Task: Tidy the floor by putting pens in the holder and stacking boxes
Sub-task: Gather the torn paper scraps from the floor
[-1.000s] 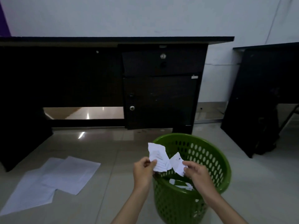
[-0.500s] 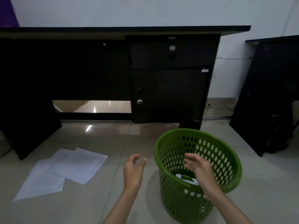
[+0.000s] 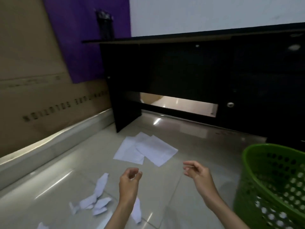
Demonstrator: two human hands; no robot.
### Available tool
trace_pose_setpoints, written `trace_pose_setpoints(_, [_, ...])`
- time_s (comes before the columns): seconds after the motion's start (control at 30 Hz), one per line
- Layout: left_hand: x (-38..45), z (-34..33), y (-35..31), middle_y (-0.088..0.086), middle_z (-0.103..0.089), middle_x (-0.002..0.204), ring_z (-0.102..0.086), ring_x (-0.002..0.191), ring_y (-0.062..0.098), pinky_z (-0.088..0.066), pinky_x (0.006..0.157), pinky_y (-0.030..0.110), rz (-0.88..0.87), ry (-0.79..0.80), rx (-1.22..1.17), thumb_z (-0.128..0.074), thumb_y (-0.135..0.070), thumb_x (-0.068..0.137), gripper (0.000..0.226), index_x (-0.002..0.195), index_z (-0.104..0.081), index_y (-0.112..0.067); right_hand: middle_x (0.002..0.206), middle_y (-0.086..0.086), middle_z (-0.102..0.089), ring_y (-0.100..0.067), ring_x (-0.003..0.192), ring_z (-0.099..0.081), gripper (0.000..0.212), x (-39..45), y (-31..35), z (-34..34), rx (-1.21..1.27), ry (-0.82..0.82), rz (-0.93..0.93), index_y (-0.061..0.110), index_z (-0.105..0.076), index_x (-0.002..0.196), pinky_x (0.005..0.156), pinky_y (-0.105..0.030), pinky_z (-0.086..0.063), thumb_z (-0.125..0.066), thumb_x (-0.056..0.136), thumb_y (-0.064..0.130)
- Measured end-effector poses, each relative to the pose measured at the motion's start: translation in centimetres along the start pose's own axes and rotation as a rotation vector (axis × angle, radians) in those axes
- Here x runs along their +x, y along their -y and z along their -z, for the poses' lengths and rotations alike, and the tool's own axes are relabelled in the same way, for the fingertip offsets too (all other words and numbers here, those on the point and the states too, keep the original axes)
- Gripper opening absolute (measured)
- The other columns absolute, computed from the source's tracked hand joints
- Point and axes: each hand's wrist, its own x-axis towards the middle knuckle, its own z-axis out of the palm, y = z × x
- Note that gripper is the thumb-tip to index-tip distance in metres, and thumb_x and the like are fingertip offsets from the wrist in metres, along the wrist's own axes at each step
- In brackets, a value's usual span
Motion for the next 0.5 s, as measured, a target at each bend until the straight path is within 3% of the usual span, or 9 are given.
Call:
trace_pose_setpoints(0.13, [-0.4, 8.7, 1.1, 0.012, -0.061, 0.083, -0.055, 0.083, 0.024, -0.045, 0.060, 0.014, 0.007, -0.166, -0.021, -0.059, 0.006, 0.083, 0.006, 0.087, -0.061, 0.002, 0.083, -0.004, -0.067, -0.021, 0.080, -0.063, 0.024, -0.7, -1.1, -6.8, -0.056, 0.173, -0.008, 0.016, -0.066, 0.085, 0.082, -0.032, -0.052, -0.052, 0.087, -0.004])
trace_pose_setpoints(0.2, [-0.8, 13.1, 2.7, 0.011, -0.061, 0.081, -0.055, 0.078, 0.023, -0.044, 0.050, 0.011, 0.023, -0.252, -0.003, -0.058, 0.006, 0.083, 0.008, 0.082, -0.061, -0.002, 0.084, -0.009, -0.067, -0.023, 0.082, -0.064, 0.020, -1.5, -1.7, -10.3, -0.086, 0.280, -0.007, 0.013, -0.066, 0.090, 0.085, -0.038, -0.052, -0.053, 0.087, -0.002])
trace_pose_setpoints(0.33, [-2.1, 20.3, 6.6, 0.012, -0.061, 0.080, -0.054, 0.084, 0.023, -0.043, 0.064, 0.015, 0.089, -0.432, 0.040, -0.061, 0.009, 0.080, 0.011, 0.080, -0.061, -0.003, 0.082, -0.008, -0.065, -0.023, 0.081, -0.061, 0.020, -3.4, -3.4, -15.9, -0.107, 0.418, -0.015, 0.014, -0.065, 0.091, 0.083, -0.036, -0.050, -0.053, 0.087, -0.001])
trace_pose_setpoints(0.43, [-4.0, 25.1, 9.9, 0.012, -0.060, 0.079, -0.056, 0.084, 0.026, -0.042, 0.061, 0.011, 0.167, -0.565, 0.050, -0.063, 0.010, 0.078, 0.013, 0.077, -0.060, -0.002, 0.083, -0.003, -0.065, -0.020, 0.082, -0.061, 0.023, -5.2, -5.1, -20.1, -0.157, 0.526, -0.004, 0.017, -0.066, 0.087, 0.084, -0.037, -0.049, -0.053, 0.085, -0.003])
trace_pose_setpoints(0.5, [-5.4, 27.8, 12.1, 0.014, -0.061, 0.083, -0.057, 0.086, 0.028, -0.043, 0.063, 0.016, 0.212, -0.640, 0.058, -0.064, 0.010, 0.077, 0.017, 0.072, -0.060, -0.006, 0.084, -0.002, -0.066, -0.018, 0.082, -0.061, 0.028, -6.3, -6.1, -22.7, -0.185, 0.605, 0.009, 0.021, -0.065, 0.082, 0.085, -0.039, -0.049, -0.054, 0.084, -0.004])
